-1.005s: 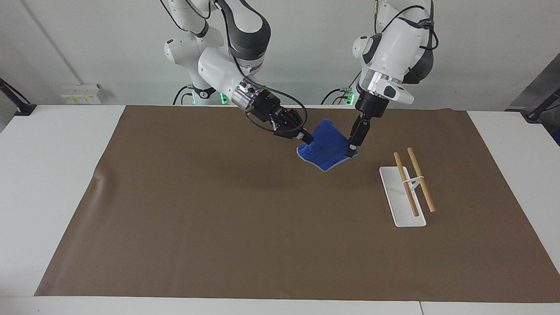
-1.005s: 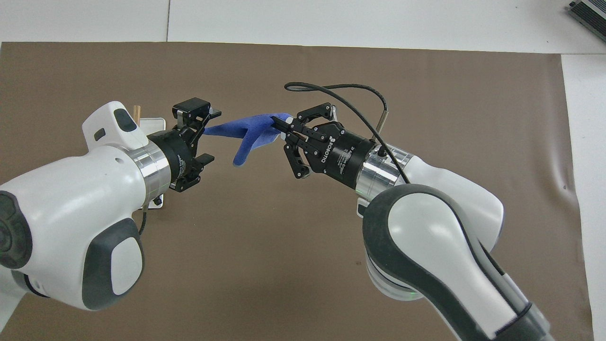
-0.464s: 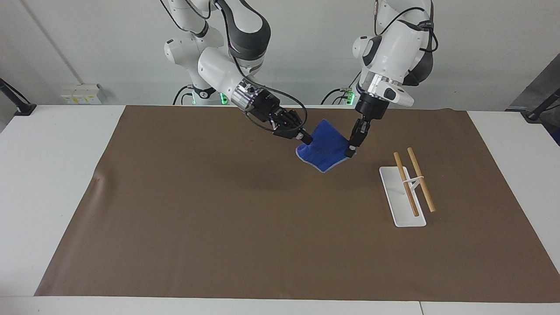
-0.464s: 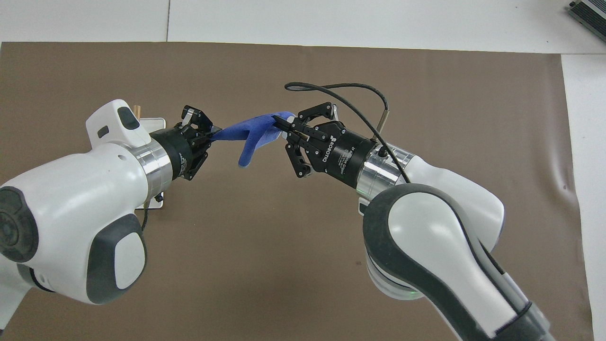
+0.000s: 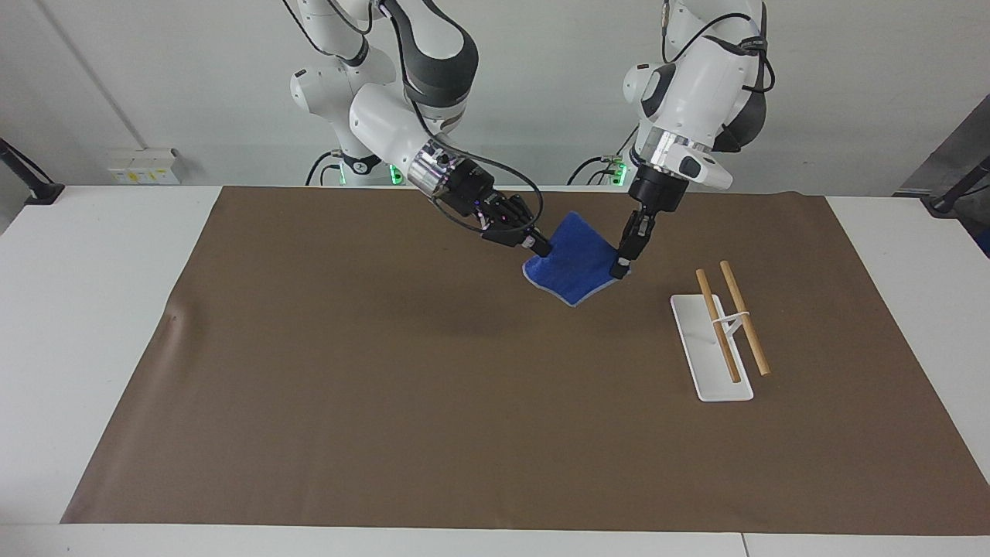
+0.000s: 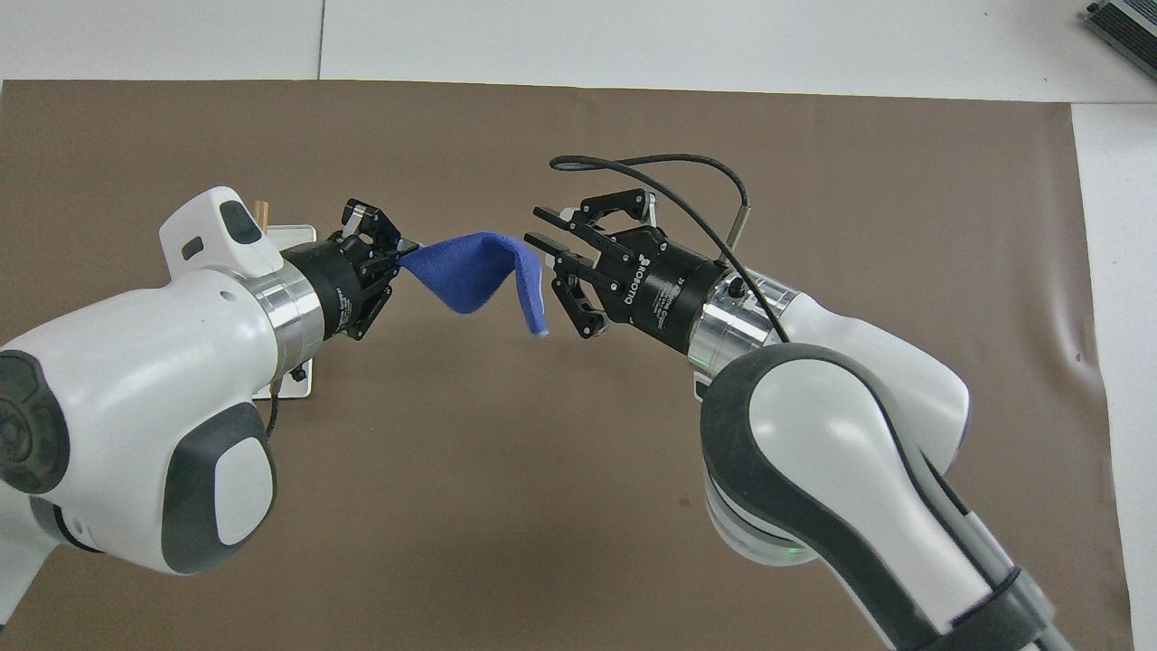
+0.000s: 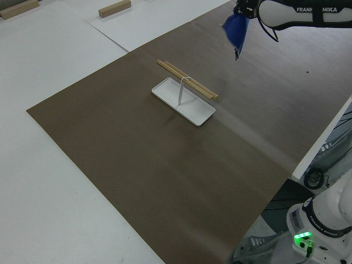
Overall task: Right arm passes towel to left arm to hang
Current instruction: 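Open the right gripper and withdraw while the left gripper carries the towel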
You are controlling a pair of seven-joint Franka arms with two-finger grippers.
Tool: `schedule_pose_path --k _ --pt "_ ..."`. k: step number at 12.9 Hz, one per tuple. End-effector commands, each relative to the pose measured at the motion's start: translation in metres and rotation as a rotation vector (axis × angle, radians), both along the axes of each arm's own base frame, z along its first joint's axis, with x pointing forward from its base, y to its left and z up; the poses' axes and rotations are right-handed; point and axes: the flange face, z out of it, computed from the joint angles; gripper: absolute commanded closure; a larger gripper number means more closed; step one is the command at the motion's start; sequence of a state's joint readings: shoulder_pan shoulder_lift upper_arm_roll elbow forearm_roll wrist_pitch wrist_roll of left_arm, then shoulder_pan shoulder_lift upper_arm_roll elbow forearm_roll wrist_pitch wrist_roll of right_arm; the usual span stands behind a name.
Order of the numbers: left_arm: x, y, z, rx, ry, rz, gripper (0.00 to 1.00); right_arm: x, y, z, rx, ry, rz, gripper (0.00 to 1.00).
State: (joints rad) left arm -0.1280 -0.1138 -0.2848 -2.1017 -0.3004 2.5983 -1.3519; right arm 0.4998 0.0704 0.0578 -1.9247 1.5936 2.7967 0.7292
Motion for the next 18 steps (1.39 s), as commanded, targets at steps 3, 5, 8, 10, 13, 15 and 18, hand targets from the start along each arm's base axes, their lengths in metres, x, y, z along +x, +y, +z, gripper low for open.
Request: schedule_pose_path --k 3,5,8,10,13,15,18 --pt "0.014 0.032 -0.001 0.051 -0.046 -0.04 1.0 0.005 -0.046 -0.037 -0.375 -0.262 0.1 0.0" --pt "0.022 0.061 -0.004 0.082 -0.054 -0.039 1.0 0.012 -0.077 -0.052 -0.554 -0.379 0.184 0.0" --pt "0.034 0.104 -0.013 0.116 -0.047 -0.026 1.0 0.024 -0.103 -0.059 -0.767 -0.474 0.324 0.0" --pt "0.039 0.145 -0.023 0.137 -0.01 -0.005 1.0 0.036 -0.121 -0.064 -0.93 -0.525 0.493 0.0" --pt "0.044 0.206 -0.025 0.162 0.003 0.042 1.0 0.051 -0.166 -0.062 -1.136 -0.527 0.759 0.0" --pt "0.045 0.225 -0.025 0.169 0.004 0.068 1.0 0.055 -0.191 -0.059 -1.243 -0.492 0.892 0.0" --pt "0.046 0.245 -0.024 0.228 0.001 0.073 1.0 0.065 -0.232 -0.032 -1.371 -0.399 1.055 0.0"
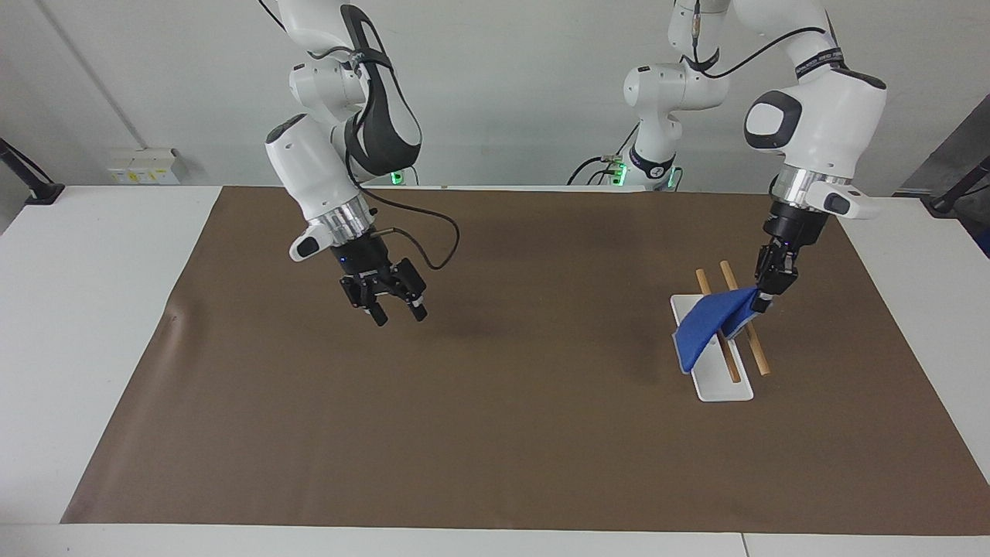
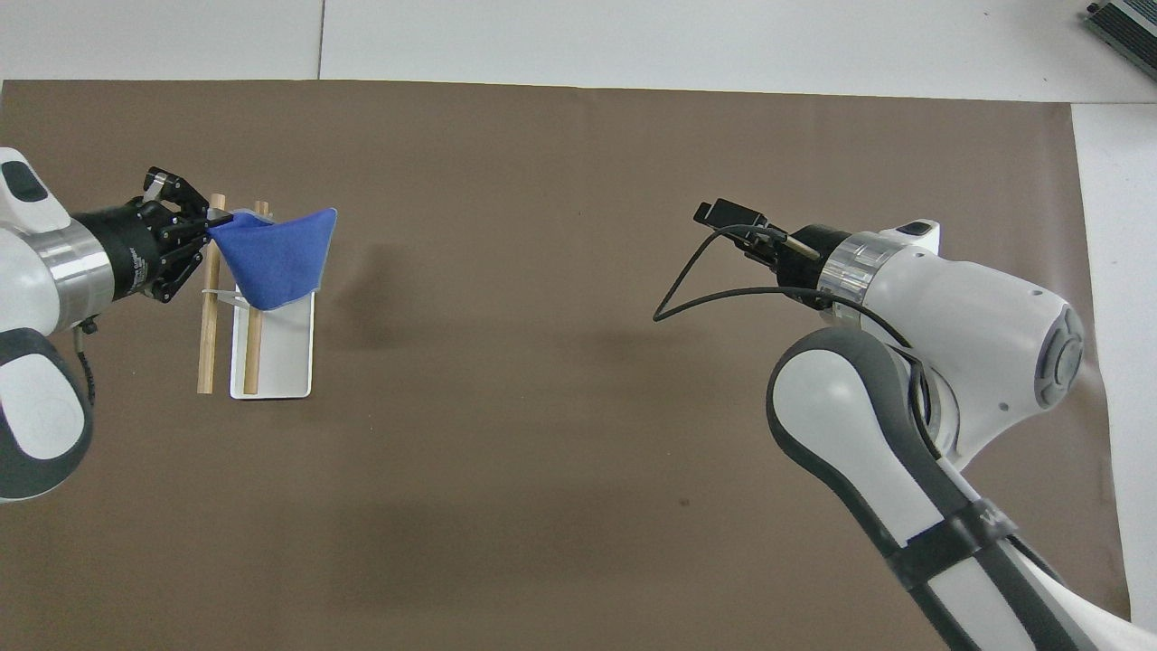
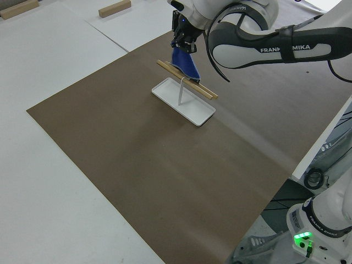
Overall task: Right arm passes towel to left arm to hang
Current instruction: 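Drape the towel over the wooden sticks with the left gripper and release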
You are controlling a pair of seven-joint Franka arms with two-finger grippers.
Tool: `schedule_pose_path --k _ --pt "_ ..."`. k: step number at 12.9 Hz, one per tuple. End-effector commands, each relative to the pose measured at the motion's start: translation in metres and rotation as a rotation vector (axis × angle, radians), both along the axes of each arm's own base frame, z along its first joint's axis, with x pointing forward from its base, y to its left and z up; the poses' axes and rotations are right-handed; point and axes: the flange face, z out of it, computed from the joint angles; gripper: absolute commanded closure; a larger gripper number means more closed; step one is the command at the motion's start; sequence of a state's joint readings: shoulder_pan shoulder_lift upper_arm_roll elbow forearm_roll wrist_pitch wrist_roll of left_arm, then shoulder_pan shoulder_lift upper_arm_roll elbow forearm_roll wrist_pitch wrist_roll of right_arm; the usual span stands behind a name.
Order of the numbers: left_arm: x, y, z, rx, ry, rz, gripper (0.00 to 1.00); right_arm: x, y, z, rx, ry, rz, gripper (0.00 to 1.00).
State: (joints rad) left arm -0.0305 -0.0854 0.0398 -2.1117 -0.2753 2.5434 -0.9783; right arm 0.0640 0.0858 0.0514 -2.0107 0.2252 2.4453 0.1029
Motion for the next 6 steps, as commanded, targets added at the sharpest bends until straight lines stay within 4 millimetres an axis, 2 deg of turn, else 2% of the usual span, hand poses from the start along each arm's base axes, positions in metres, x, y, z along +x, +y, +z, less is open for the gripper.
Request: schedule_pose_path --k 1,4,6 --pt "-0.002 0.016 0.002 0.072 0.01 -0.015 1.0 0.01 -0.035 0.038 -0.162 0.052 0.039 0.0" --pt "-0.003 0.027 0.001 0.2 0.02 -0.056 1.0 0.008 -0.053 0.083 -0.208 0.135 0.032 0.0" --pt "-0.002 0.03 0.001 0.239 0.02 -0.068 1.0 0.0 -0.081 0.119 -0.206 0.178 -0.015 0.0"
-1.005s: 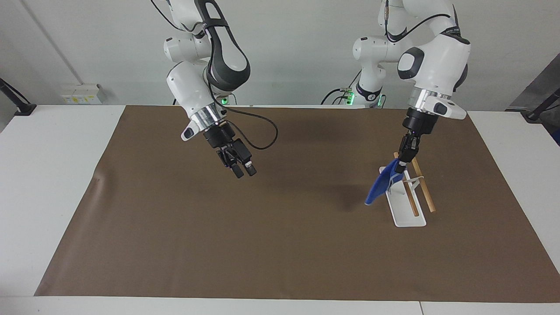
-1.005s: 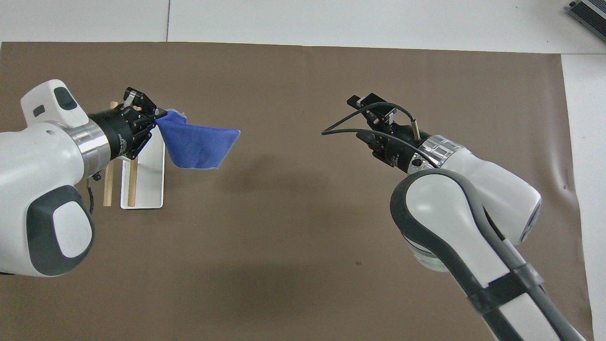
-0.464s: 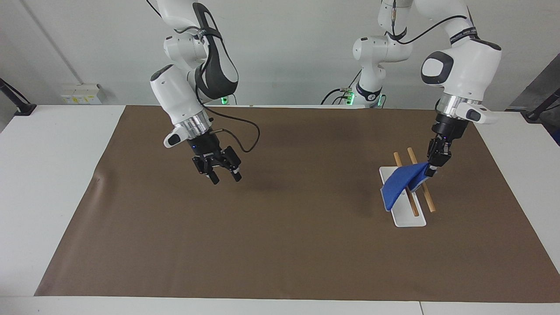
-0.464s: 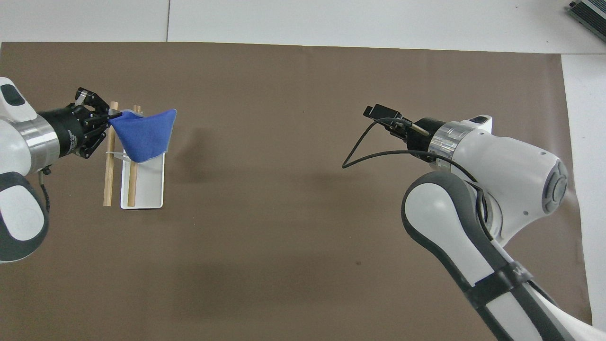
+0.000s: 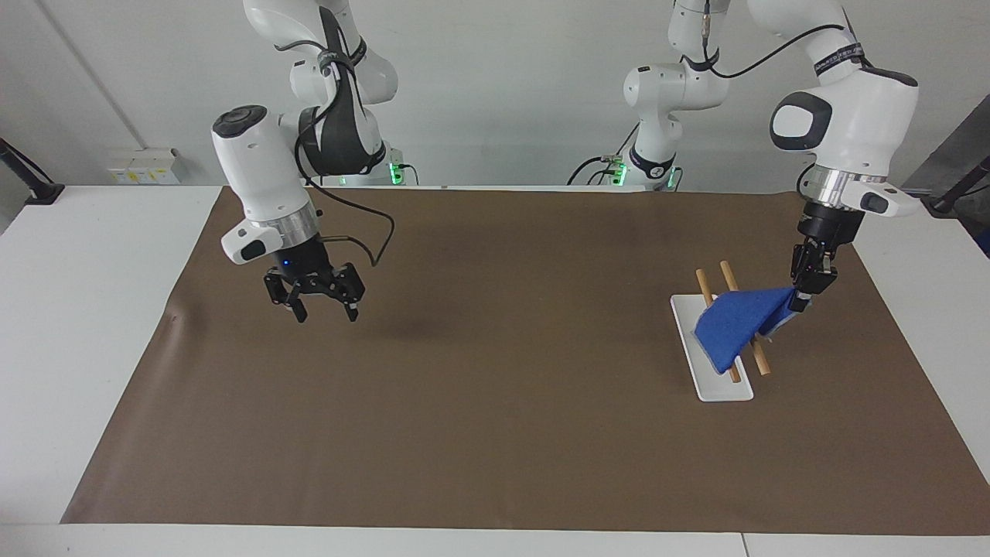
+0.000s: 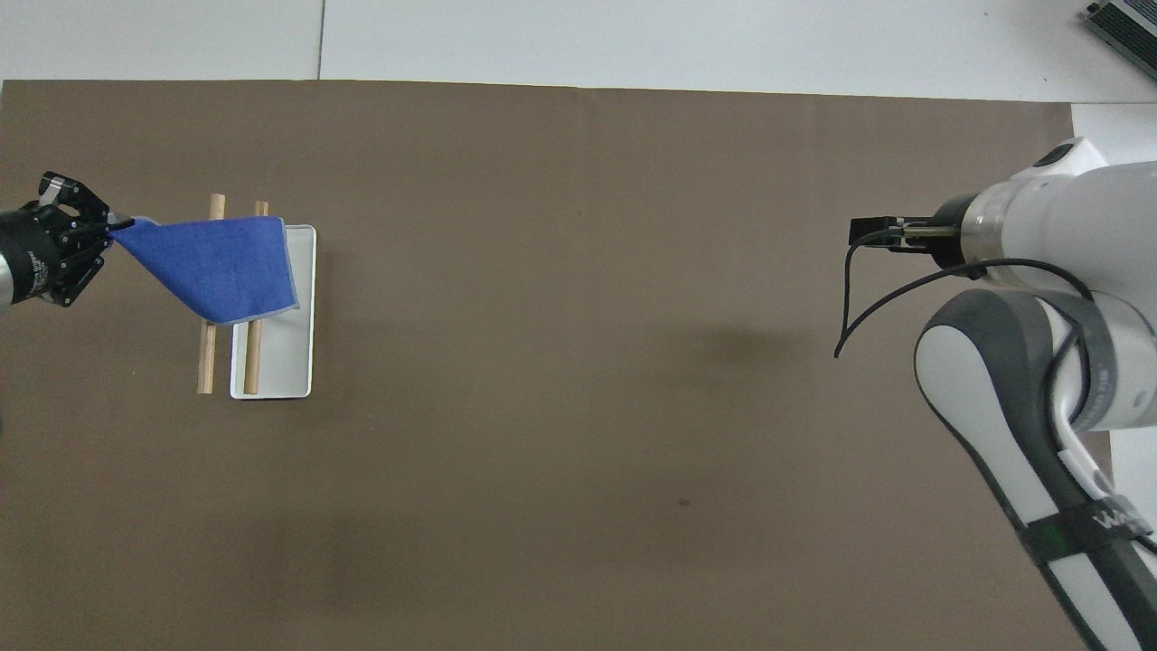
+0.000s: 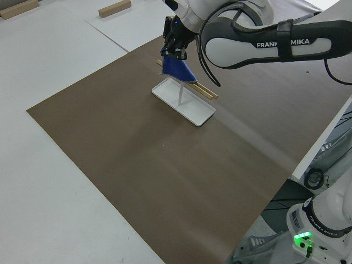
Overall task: Right arm passes towel to left arm to hang
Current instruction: 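Drape the towel over the wooden sticks with the left gripper and release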
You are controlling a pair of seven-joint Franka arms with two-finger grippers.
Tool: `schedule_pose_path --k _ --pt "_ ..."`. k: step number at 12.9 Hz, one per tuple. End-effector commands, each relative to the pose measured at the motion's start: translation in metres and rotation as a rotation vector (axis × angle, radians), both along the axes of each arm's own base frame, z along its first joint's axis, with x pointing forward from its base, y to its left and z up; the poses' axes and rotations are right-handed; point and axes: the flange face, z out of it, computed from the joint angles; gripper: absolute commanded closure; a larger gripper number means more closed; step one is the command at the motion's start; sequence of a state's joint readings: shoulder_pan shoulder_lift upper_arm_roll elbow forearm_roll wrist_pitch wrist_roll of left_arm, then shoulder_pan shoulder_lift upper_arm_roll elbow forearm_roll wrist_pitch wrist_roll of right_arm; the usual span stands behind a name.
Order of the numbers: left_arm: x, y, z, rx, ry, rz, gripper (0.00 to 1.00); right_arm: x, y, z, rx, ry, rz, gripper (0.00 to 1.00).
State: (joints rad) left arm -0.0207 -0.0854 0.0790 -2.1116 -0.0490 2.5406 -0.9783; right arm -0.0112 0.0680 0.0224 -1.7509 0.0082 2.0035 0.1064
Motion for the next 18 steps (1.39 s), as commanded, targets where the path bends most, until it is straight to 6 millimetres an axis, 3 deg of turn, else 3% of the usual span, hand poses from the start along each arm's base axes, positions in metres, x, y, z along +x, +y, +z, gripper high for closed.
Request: schedule_pose_path --k 1,5,8,11,12,13,16,18 --pt "0.0 0.004 -0.001 0.041 0.01 -0.018 1.0 -0.01 -0.03 0.046 -0.018 0.04 -0.056 0.0" --pt "0.017 -0.004 -0.043 0.056 0.038 -0.037 1.0 -0.046 -0.052 0.096 -0.013 0.111 -0.099 0.0" --pt "0.027 -0.006 -0.064 0.059 0.025 -0.037 1.0 -0.062 -0.05 0.096 -0.01 0.151 -0.105 0.0" --pt "0.033 -0.002 -0.069 0.068 -0.012 -0.038 1.0 -0.066 -0.048 0.088 -0.013 0.151 -0.105 0.0" --pt "0.032 0.001 -0.068 0.07 -0.015 -0.035 0.84 -0.067 -0.045 0.087 -0.015 0.153 -0.099 0.0" --pt "0.033 0.005 -0.068 0.076 -0.014 -0.039 0.58 -0.067 -0.044 0.085 -0.023 0.153 -0.094 0.0" --pt "0.034 0.02 -0.065 0.135 -0.006 -0.113 0.4 -0.079 -0.038 0.072 -0.036 0.167 -0.088 0.0" --pt "0.041 0.03 -0.056 0.137 -0.005 -0.097 0.39 -0.078 -0.033 0.074 -0.04 0.162 -0.082 0.0"
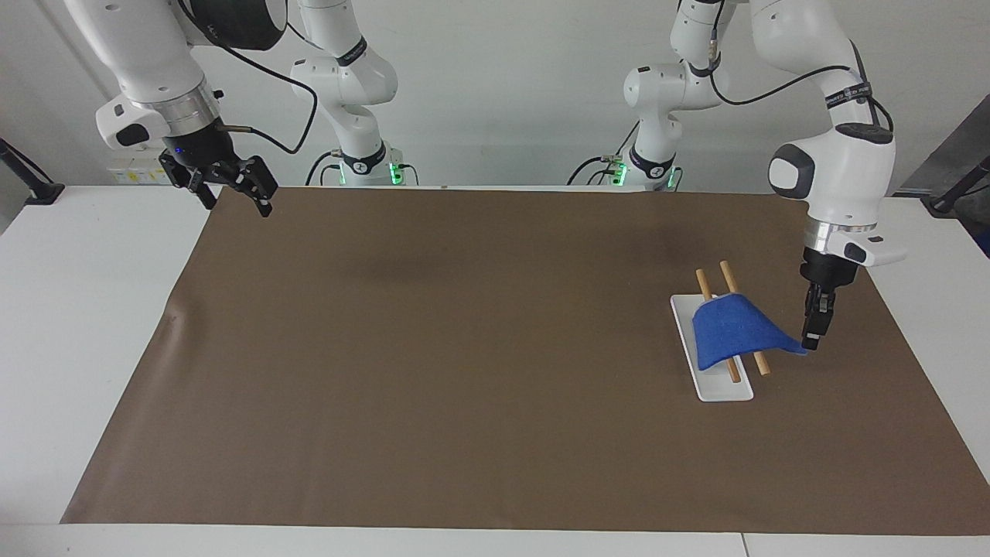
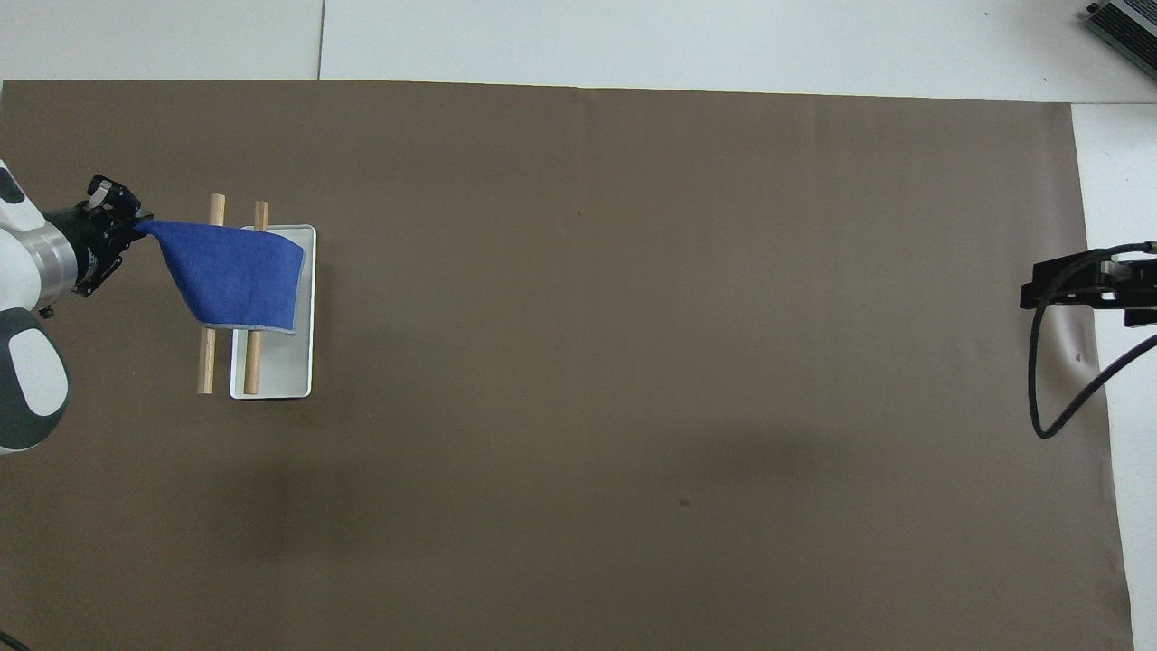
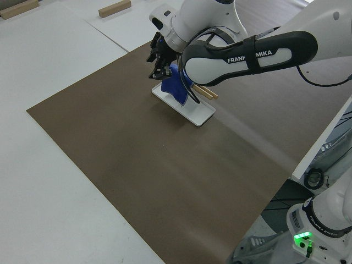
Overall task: Right arm passes towel to left arm to hang
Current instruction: 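Drape the towel over the wooden sticks with the left gripper and release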
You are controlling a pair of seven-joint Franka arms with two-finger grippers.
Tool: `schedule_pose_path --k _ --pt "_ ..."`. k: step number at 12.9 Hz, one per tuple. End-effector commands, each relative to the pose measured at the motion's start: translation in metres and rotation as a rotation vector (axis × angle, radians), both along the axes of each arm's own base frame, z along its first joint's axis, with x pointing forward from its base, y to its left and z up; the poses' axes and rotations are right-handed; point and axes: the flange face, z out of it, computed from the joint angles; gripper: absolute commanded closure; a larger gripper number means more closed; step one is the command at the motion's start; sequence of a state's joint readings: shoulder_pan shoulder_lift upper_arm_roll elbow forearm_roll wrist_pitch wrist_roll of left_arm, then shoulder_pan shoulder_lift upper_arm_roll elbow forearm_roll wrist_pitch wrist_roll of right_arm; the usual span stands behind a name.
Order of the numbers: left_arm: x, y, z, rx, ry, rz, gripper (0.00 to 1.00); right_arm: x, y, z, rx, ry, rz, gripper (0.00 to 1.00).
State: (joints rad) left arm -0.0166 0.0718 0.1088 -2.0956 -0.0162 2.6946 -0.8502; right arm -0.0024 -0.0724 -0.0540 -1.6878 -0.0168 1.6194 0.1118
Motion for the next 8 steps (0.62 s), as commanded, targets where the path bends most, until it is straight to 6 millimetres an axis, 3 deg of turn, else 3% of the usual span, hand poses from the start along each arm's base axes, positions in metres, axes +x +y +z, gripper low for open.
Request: schedule_pose_path --k 1,4,8 --pt "0.016 0.014 0.016 0.028 0.021 -0.003 0.39 -0.01 0.011 0.001 -0.025 -0.017 -0.002 0.0" --pt "0.038 0.014 0.043 0.038 0.126 -0.034 0.4 -0.01 0.017 -0.001 -0.026 -0.022 -0.003 0.0" --pt "0.039 0.007 0.081 0.088 0.238 -0.183 0.4 -0.009 0.033 -0.002 -0.019 -0.023 0.019 0.0"
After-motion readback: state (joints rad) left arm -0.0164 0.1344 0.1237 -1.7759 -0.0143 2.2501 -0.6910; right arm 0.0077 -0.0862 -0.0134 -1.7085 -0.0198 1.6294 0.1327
